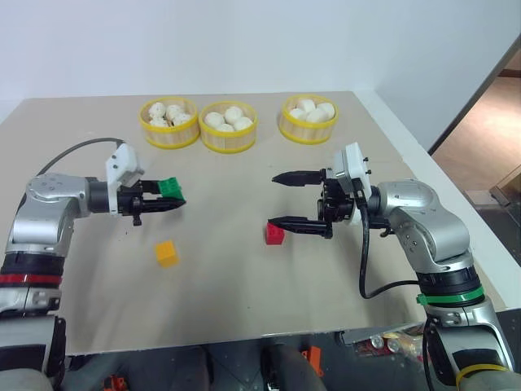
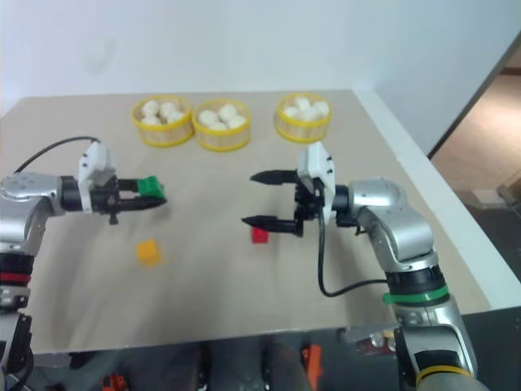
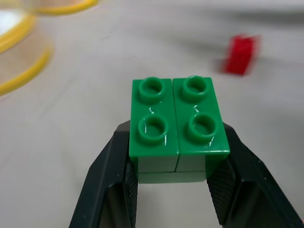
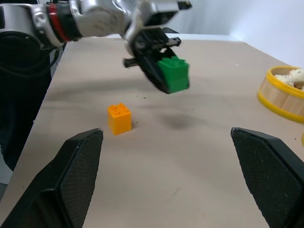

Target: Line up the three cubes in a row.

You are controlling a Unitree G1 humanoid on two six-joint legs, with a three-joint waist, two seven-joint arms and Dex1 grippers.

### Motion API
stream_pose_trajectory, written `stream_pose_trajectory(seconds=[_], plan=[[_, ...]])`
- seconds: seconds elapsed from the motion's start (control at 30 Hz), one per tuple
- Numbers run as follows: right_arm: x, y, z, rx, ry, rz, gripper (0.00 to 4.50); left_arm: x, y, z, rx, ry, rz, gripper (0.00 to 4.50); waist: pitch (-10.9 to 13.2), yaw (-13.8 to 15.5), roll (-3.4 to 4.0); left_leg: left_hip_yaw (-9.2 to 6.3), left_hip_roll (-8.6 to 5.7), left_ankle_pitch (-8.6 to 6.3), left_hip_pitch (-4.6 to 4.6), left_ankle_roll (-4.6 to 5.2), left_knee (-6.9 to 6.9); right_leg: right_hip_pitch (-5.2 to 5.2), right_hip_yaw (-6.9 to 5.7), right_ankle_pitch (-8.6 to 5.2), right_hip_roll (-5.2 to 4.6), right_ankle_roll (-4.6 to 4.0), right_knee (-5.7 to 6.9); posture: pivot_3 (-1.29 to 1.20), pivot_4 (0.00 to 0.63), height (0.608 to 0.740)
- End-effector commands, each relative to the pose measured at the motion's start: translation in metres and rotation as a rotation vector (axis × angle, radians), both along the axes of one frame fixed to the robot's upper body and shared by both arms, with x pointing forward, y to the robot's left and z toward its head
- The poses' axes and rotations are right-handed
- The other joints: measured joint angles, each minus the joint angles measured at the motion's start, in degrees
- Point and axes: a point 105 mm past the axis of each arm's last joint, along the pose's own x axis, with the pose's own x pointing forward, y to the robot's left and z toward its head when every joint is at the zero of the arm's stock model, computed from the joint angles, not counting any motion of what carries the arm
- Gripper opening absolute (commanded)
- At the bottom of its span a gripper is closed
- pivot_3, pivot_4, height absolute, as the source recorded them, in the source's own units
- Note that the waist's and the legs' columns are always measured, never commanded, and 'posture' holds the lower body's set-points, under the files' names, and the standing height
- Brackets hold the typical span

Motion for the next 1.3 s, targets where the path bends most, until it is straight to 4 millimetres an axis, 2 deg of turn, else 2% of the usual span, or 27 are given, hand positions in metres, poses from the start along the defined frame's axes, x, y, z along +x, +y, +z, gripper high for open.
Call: stream_pose_trajectory(seconds=[0.03,0.2,0.43,0.7,1.03,1.3], plan=[[-0.006,0.001,0.011,0.026,-0.053,0.009,4.50,-0.019,-0.037,-0.002,0.004,-0.020,-0.074,1.35,0.00,0.05,0.00,0.00,0.00,0.00,0.03,0.00,0.03,0.04,0.00,0.00,0.00,0.00,0.01,0.00,0.150,0.740],[-0.005,0.002,0.010,0.027,-0.060,0.002,4.50,-0.023,-0.053,-0.021,-0.004,-0.012,-0.044,1.35,0.00,0.00,0.00,0.00,-0.01,0.02,0.08,0.03,0.14,0.08,0.05,0.12,0.04,0.00,0.01,0.00,0.150,0.740],[-0.004,0.002,0.007,0.026,-0.062,-0.013,4.50,-0.010,-0.069,-0.040,0.019,-0.033,-0.010,1.35,0.00,0.15,0.00,-0.01,-0.04,0.05,0.09,0.07,0.14,0.09,0.09,0.20,0.05,-0.04,0.00,0.00,0.150,0.740],[-0.003,0.001,0.005,0.023,-0.063,-0.026,4.50,-0.008,-0.092,-0.059,0.047,0.017,-0.078,1.35,0.00,0.12,0.00,-0.01,-0.06,0.05,0.06,0.07,0.15,0.07,0.10,0.22,0.05,0.00,-0.03,0.00,0.150,0.740],[-0.007,0.000,0.001,0.024,-0.017,-0.011,4.50,0.003,-0.100,-0.073,0.090,0.038,-0.086,1.35,0.00,0.12,0.00,-0.02,-0.06,0.05,0.06,0.08,0.15,0.07,0.11,0.22,0.06,0.00,-0.03,0.00,0.150,0.740],[-0.007,-0.001,-0.001,0.018,-0.013,-0.015,4.50,0.004,-0.102,-0.078,0.112,0.045,-0.104,1.35,0.00,0.12,0.00,-0.04,-0.07,0.05,0.06,0.08,0.15,0.07,0.11,0.22,0.06,0.00,-0.03,0.00,0.150,0.740]])
